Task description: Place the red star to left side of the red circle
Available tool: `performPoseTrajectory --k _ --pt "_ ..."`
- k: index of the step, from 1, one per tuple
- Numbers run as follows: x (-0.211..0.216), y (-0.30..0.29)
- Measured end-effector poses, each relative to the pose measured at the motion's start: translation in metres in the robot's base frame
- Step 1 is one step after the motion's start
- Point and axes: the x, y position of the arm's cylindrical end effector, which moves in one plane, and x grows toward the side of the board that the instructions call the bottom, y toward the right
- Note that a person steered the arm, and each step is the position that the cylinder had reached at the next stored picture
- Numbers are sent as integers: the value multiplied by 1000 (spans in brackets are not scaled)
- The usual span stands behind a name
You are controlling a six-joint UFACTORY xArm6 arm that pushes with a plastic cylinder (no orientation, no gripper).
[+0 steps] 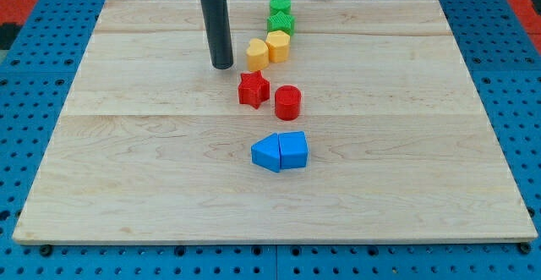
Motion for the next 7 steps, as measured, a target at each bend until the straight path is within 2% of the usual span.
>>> performPoseTrajectory --k 2,7 --pt "8 30" --pt "49 33"
